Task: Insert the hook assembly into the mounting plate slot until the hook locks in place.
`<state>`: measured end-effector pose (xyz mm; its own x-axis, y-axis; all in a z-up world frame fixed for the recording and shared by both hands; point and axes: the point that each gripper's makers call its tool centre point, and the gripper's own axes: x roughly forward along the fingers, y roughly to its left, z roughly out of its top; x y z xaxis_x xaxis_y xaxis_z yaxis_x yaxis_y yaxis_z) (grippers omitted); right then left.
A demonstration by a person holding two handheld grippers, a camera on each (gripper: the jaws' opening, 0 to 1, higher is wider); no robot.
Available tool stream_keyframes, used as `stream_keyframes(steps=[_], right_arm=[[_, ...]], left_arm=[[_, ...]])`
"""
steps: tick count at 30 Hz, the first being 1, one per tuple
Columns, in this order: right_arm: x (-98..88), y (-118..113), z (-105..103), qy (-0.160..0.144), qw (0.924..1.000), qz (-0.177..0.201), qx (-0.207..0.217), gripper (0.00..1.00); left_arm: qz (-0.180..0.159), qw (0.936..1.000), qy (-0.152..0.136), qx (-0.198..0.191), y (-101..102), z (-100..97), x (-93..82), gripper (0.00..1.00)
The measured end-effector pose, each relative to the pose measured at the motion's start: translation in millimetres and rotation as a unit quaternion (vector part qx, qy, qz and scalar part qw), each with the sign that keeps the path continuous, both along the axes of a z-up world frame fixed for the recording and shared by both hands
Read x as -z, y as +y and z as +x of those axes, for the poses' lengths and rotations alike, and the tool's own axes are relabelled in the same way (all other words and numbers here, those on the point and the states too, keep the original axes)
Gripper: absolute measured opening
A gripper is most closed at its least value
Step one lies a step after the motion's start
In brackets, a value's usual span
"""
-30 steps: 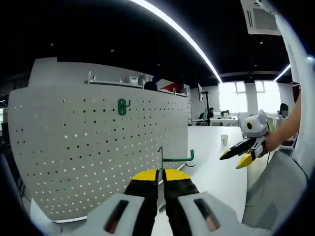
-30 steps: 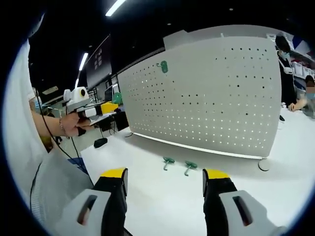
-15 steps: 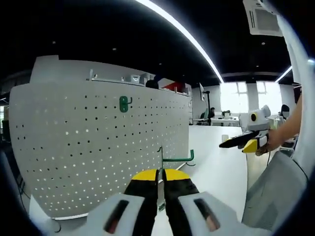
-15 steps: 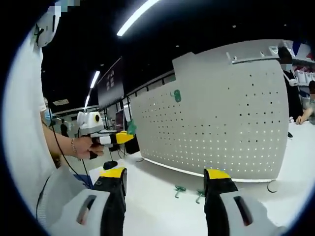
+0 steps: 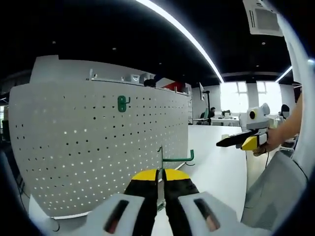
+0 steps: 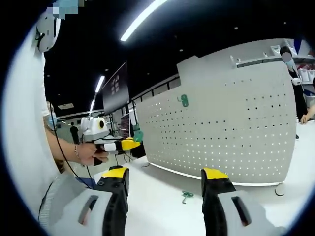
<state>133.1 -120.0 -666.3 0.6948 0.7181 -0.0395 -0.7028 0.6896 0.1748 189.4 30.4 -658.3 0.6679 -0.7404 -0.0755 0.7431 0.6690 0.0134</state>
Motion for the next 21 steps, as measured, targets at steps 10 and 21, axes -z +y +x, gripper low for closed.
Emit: stream_keyframes(steps=[10,21], right_arm=[[-9.8,24.2,10.2,-0.009,0.9996,0.009,-0.024,0.57],[-15.3,41.7,17.6,-0.004,0.9990,0.030,-0.033,0.55]], left_arm=[[0.000,1.0000,0.001,-0.006,-0.1,-0.3,0.0,0.03],[-0.004,1.0000,0.002,-0.008,-4.7,-1.6,0.5,0.03]])
